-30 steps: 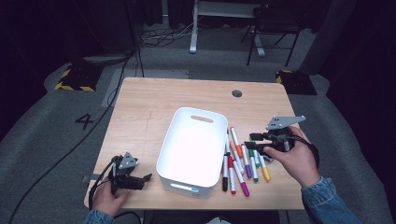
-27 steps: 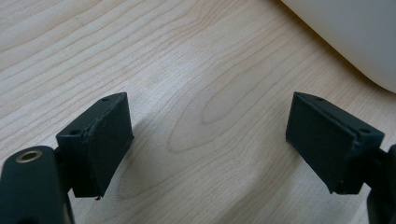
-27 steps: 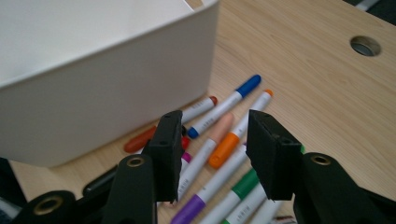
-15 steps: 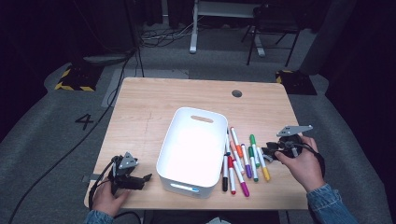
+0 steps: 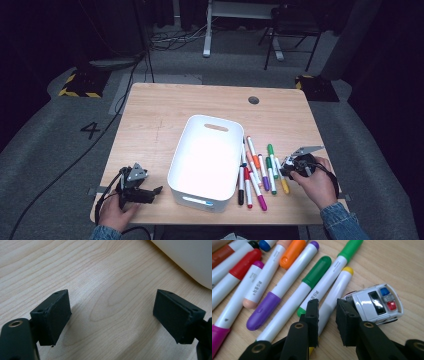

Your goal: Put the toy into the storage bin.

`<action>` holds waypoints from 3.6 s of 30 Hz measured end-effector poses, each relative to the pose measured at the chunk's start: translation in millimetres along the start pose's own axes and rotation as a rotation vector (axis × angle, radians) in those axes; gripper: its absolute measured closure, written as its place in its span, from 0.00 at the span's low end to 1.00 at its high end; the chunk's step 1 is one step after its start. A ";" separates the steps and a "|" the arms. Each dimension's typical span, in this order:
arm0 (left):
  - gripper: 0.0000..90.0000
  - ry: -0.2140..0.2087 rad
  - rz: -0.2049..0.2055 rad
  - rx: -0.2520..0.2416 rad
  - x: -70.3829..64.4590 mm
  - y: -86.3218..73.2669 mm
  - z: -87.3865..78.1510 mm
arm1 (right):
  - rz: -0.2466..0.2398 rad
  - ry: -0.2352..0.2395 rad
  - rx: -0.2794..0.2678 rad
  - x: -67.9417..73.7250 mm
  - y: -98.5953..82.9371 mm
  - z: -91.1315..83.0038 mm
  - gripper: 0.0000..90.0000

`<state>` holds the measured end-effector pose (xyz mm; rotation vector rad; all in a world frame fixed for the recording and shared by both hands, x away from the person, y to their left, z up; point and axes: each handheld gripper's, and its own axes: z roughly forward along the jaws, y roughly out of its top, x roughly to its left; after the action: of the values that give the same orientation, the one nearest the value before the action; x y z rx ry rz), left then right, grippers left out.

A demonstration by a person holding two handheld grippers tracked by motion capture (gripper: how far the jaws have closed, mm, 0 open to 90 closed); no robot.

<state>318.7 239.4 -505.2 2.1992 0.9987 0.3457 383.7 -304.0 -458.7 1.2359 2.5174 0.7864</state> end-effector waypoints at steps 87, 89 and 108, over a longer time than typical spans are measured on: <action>0.17 0.014 0.010 0.002 -1.3 -1.0 -1.7 | -0.308 0.259 -0.203 109.2 136.4 -77.6 0.85; 0.17 0.015 0.007 0.001 -1.8 -1.2 -1.6 | -0.325 0.269 -0.198 112.6 139.7 -74.4 0.85; 0.17 0.012 0.003 0.000 -2.0 -1.3 -1.5 | -0.411 0.342 -0.182 151.7 169.0 -46.6 0.85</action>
<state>315.9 239.2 -504.9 2.2015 1.0017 0.3603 382.2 -117.2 -321.4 0.5311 2.7451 1.1602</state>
